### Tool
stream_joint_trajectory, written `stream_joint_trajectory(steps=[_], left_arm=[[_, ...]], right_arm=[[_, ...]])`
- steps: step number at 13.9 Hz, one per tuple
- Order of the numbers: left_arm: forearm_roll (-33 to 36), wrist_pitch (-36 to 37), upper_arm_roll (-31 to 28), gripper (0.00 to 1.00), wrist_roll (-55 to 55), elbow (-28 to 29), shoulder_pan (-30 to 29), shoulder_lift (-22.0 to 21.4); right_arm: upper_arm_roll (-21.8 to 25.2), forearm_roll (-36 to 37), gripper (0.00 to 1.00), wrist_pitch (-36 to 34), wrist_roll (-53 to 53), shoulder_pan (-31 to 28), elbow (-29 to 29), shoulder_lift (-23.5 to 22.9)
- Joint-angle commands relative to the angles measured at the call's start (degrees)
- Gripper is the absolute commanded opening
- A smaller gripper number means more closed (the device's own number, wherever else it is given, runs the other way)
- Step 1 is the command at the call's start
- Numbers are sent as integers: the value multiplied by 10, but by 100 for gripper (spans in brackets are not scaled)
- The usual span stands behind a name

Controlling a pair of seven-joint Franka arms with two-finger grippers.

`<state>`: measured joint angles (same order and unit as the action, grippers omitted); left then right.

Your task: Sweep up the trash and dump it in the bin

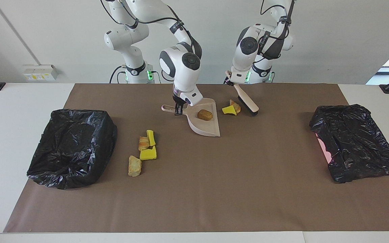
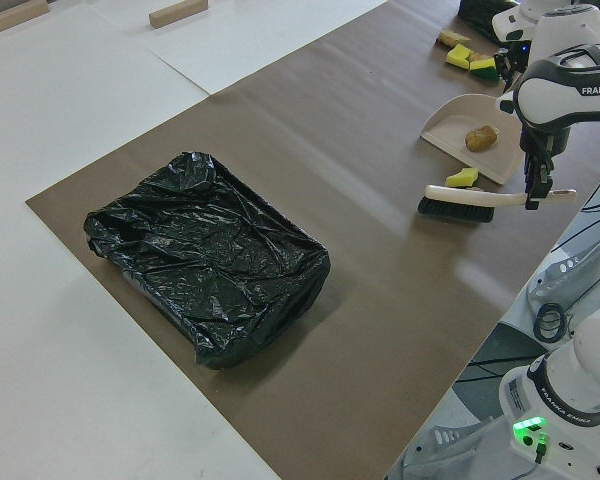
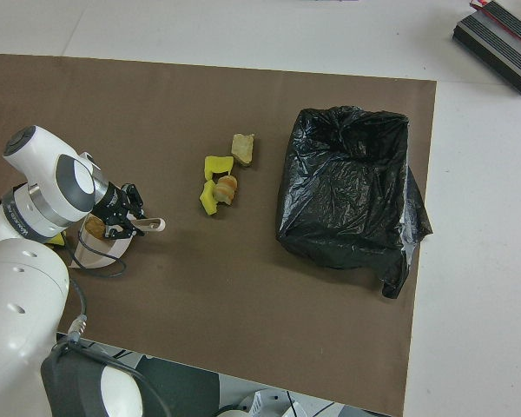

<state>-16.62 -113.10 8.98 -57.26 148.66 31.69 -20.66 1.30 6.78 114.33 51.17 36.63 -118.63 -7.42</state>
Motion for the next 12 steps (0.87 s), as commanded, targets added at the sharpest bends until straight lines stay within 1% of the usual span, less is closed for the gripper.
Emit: stream_joint_trajectory(steps=[1,2,3,5,8,10,12], left_arm=[[-31,-88,-5,0,-8,-5,47,45],[-31,-119,-5,0,-9,-21,69,79],[-32,-144,-5,0,-7,-43,73,103],[-44,-153,-5,0,27,-89,76,133],[-52,-148,-5,0,103,-112,95,142],[-52,-136,-7,0,117,-126,94,149],[-52,-109,-9,0,130,-145,82,146]], right_arm=[[-4,11,0,7,14,-9,-8,0],[-4,11,0,7,14,-9,-8,0],[-4,11,0,7,13,-9,-7,0],[-4,11,0,7,13,-9,-7,0],[-4,11,0,7,12,-9,-6,0],[-4,11,0,7,9,-9,-6,0],[-4,11,0,7,9,-8,-6,0]])
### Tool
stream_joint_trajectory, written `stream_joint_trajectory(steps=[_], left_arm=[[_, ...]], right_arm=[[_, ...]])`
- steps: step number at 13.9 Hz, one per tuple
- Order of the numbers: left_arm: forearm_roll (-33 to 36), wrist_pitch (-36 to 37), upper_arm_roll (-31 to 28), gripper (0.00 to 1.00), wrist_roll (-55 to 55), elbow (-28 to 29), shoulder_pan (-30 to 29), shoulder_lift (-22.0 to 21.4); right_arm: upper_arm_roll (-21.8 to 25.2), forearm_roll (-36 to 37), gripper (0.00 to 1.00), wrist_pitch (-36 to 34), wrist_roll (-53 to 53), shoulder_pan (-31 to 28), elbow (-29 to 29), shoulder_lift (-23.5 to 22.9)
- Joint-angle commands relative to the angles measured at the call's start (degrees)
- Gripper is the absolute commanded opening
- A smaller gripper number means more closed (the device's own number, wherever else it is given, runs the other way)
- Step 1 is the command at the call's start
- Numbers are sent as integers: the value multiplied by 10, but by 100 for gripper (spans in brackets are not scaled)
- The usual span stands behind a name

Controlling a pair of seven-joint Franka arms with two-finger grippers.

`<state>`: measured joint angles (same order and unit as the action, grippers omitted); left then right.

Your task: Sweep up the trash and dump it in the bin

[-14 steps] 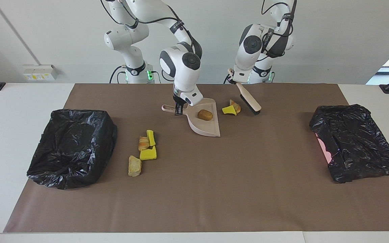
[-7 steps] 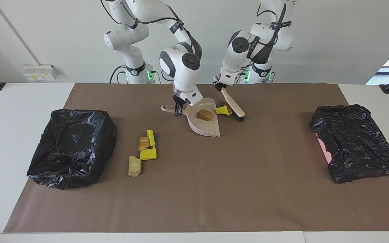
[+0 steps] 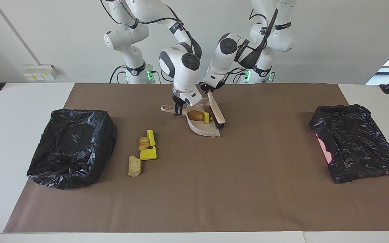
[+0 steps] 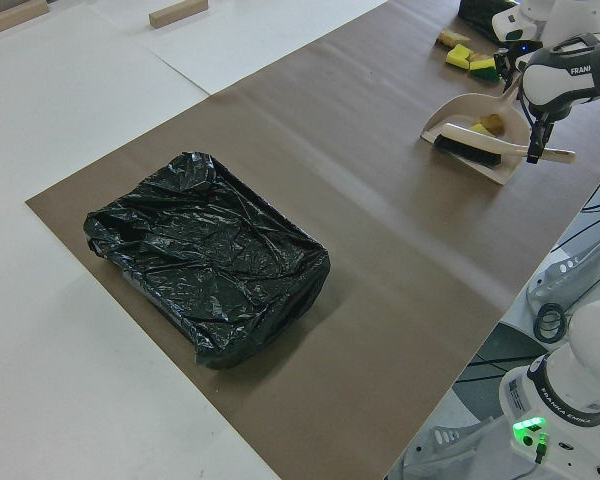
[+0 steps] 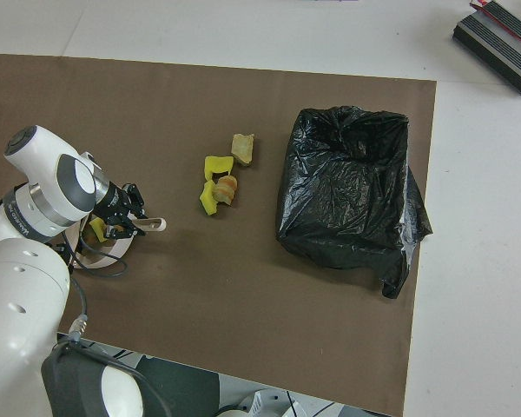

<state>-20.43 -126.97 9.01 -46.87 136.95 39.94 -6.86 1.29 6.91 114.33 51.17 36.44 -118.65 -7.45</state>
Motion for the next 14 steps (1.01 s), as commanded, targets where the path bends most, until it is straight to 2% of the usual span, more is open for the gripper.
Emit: stream_joint_trajectory(steps=[1,7,9,11,14], left_arm=[[-14,49,-11,0,34,-41,-11,8],[0,171,-15,0,59,-48,-65,-5],[19,175,-15,0,70,-47,-79,-5],[51,178,-13,0,73,-44,-117,-4],[52,159,-10,0,95,-23,-102,-16]], right_arm=[[-4,10,0,7,9,-6,-6,0],[-4,10,0,3,9,-7,-2,-2],[-2,9,0,-4,9,-12,-1,7],[-1,7,0,-26,16,-41,-1,37],[0,2,0,-71,39,-85,1,91]])
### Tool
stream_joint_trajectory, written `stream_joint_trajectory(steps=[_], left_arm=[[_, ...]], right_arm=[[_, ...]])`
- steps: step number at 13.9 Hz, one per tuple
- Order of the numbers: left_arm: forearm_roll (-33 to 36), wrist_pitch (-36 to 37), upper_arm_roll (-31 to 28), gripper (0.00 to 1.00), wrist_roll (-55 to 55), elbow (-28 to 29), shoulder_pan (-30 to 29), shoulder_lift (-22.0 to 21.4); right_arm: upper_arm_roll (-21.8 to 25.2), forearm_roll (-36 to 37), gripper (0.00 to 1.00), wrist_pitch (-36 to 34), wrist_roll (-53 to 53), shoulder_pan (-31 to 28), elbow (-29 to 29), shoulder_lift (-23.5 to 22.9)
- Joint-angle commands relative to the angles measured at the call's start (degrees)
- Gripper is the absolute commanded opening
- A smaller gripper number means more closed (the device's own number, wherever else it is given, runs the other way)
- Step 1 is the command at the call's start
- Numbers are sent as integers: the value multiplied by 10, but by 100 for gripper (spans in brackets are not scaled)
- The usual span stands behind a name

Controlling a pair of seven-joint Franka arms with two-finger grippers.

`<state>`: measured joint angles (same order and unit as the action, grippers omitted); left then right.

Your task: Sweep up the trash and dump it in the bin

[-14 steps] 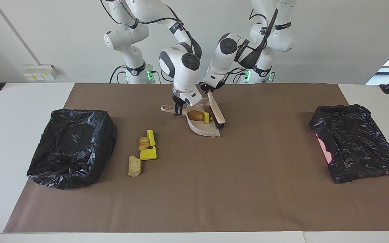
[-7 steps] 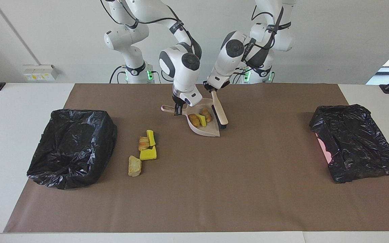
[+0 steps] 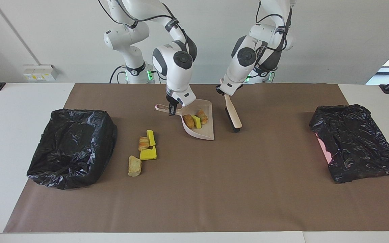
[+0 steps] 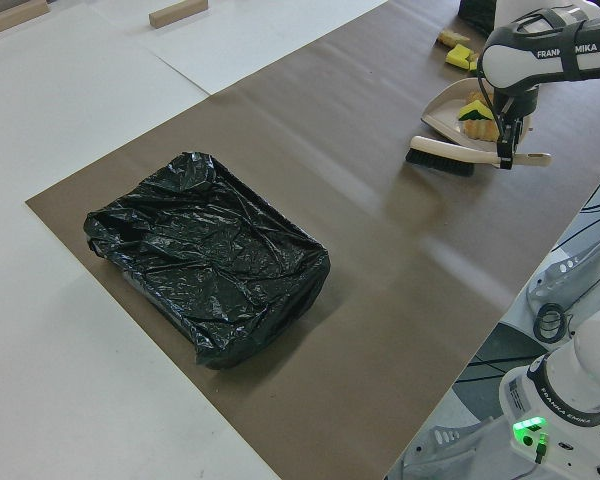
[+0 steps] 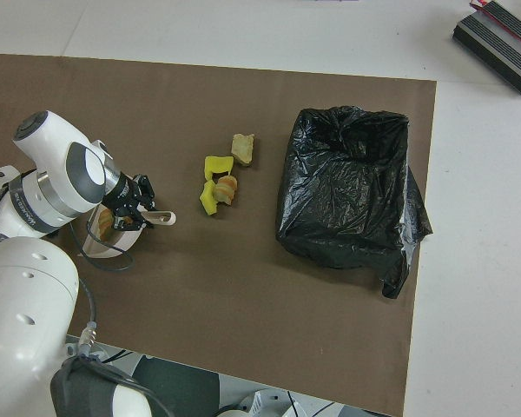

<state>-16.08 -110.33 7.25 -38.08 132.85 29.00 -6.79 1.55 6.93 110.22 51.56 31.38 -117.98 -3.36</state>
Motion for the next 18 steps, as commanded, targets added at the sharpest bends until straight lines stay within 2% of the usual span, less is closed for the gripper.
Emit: stream_joint_trajectory(steps=[1,3,4,7,10,14,16,18], left_arm=[[10,-27,8,0,7,36,31,-35],[11,-83,10,0,-7,78,85,-65],[11,-90,10,0,-25,82,108,-71],[11,-127,11,0,-116,86,196,-63],[11,-140,12,0,-168,87,256,-61],[11,-161,12,0,-209,93,292,-51],[11,-168,12,0,-211,92,295,-45],[11,-181,12,0,-211,92,295,-35]], right_arm=[[-2,-2,0,-41,56,-53,-1,64],[-1,-11,0,-64,91,-103,18,93],[1,-23,0,-75,115,-134,33,100],[1,-38,0,-126,215,-240,87,93],[1,-53,0,-127,285,-347,102,87],[8,25,0,-129,355,-431,177,24],[12,34,0,-127,426,-480,226,-32],[11,88,0,-112,476,-509,285,-84]])
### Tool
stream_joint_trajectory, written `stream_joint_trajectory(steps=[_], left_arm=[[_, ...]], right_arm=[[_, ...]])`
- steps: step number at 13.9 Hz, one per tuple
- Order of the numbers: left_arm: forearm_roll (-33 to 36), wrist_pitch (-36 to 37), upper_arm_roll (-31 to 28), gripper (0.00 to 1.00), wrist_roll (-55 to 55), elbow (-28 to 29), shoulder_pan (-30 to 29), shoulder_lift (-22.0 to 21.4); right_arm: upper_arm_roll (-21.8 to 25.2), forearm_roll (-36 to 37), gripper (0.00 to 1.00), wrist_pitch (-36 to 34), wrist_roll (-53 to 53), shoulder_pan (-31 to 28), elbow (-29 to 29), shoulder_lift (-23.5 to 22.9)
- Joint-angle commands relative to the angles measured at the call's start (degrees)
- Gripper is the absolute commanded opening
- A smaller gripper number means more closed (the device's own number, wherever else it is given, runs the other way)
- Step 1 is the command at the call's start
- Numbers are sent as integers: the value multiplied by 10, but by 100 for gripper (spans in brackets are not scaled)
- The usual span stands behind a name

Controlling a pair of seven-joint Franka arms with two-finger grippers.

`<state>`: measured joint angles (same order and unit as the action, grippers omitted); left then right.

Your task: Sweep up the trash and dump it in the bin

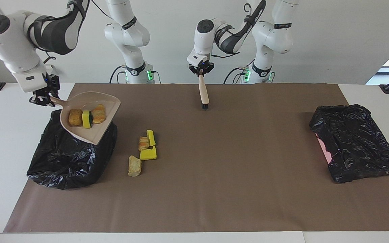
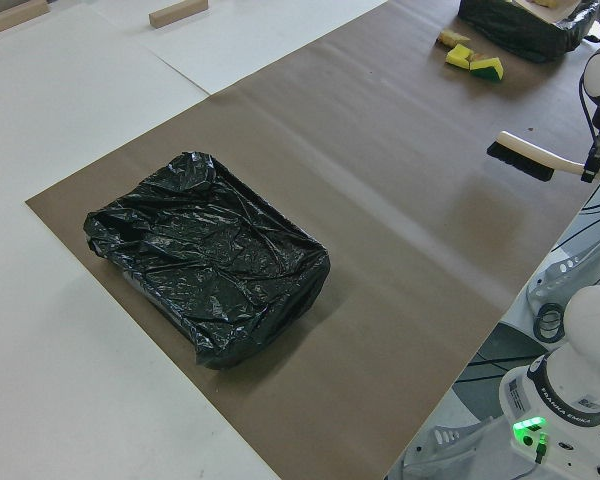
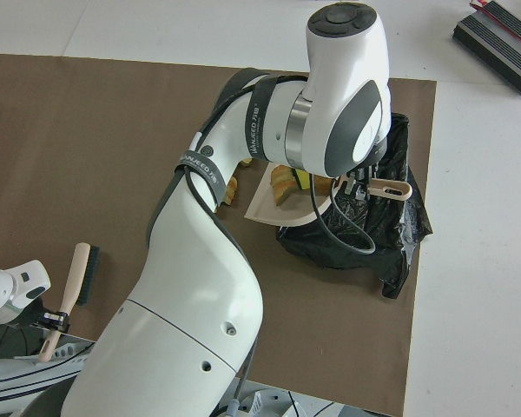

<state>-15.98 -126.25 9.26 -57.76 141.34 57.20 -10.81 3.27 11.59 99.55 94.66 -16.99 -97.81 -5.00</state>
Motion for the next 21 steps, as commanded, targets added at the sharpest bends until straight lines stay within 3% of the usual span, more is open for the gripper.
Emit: stream_joint_trajectory(steps=[1,4,5,6,7,8,13,16,21], left_arm=[[10,-22,-8,0,-18,7,13,9],[9,-30,-8,0,-18,3,22,31],[10,-23,-8,15,-18,-1,20,33],[10,-23,-9,42,-17,-5,16,35],[11,-23,-10,75,-14,-6,14,37],[16,-22,-12,100,-11,-12,9,34],[73,53,-12,100,97,-112,-105,36],[117,99,-15,100,178,-179,-188,33],[152,198,-15,100,384,-346,-339,54]], right_arm=[[-7,68,0,12,63,-27,93,-75],[-12,151,0,74,103,-16,86,-76],[-13,177,0,92,119,-13,81,-77],[-14,201,0,106,128,-5,76,-77],[-14,222,0,115,139,0,71,-76],[-14,236,0,119,157,6,67,-75],[-14,319,0,222,233,13,24,-70],[-14,351,0,215,236,16,24,-68],[-14,375,0,182,254,13,23,-6]])
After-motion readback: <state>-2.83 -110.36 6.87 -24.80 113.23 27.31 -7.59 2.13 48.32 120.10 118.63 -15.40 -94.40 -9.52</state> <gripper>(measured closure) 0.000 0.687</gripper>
